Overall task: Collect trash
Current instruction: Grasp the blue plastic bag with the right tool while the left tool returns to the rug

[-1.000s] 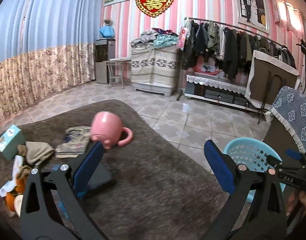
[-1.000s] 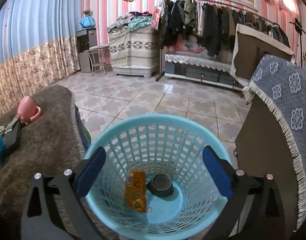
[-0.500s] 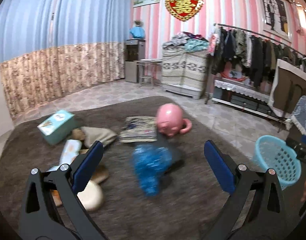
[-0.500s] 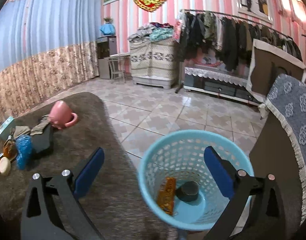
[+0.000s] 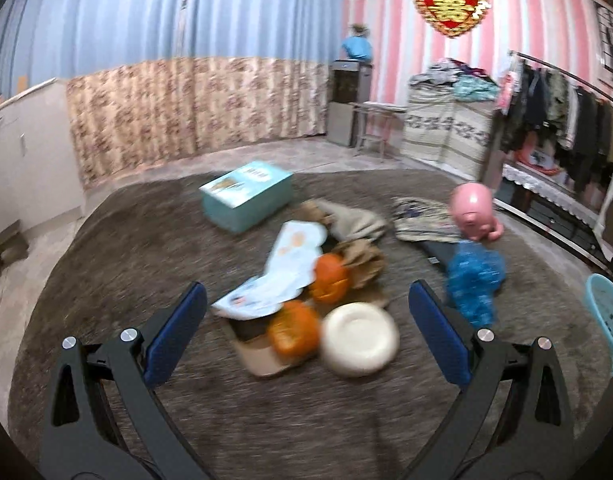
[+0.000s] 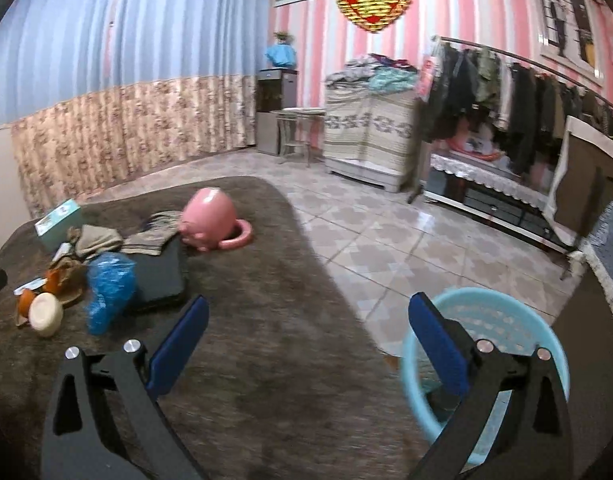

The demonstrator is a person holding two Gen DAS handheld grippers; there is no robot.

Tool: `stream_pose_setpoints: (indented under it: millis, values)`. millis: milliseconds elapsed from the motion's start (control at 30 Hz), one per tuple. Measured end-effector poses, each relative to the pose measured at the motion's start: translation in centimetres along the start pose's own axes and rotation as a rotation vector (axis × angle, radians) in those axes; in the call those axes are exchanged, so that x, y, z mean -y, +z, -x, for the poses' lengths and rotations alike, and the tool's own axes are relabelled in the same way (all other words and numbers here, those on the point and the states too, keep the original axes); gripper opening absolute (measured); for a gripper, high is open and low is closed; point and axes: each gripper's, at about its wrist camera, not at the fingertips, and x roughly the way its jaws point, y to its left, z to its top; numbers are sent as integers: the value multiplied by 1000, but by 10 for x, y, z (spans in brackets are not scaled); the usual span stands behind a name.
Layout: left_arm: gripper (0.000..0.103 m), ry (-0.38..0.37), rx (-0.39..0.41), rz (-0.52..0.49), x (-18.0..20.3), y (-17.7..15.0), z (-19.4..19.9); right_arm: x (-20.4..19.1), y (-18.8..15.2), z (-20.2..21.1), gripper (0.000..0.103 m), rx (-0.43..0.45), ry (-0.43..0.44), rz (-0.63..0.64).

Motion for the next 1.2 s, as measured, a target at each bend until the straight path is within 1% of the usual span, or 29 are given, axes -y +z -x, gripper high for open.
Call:
stream_pose_setpoints:
  millis: [133,300,433,533,600,767,800,833,867,900,933,967,1033,1100,1200]
  values:
    - [97,43,-10,12,-17,-6,-7,-30,-4,-12,98,-15,57,47]
    - [97,63,-37,15,-31,-14,-17,-69,-6,-29,98,-36,115,104]
    - [97,64,-40,24,-39,-12,-18,-99,-6,-43,98,-41,155,151]
    - [97,78,-36,20,-46,-8,-18,-118,-8,-52,98,-64,204,167]
    - [97,86,-37,21,-50,-7,-19,-128,-10,-58,98,-74,222,180]
    - [97,72,-75,45,-59,-10,-27,-152,-12,-75,97,-100,256,211]
    - [97,65,-84,51,-60,-10,-29,-155,-13,-78,93,-111,276,213]
    - [97,54,-91,55,-61,-10,-32,-157,-14,-80,83,-119,290,218]
    - [97,45,-97,56,-61,-10,-34,-160,-16,-81,76,-125,298,225]
    - [97,38,-104,55,-60,-10,-36,-163,-18,-83,63,-137,312,242]
    - [97,34,-112,51,-58,-11,-38,-165,-20,-84,52,-145,324,251]
    - [97,34,-118,46,-57,-10,-40,-166,-21,-84,48,-154,350,260]
    - [97,36,-117,31,-53,-11,-39,-165,-21,-82,31,-150,373,257]
    - [97,28,-109,19,-48,-11,-36,-162,-19,-78,23,-140,387,249]
    - [97,-1,-111,14,-42,-13,-33,-151,-14,-70,22,-109,374,228]
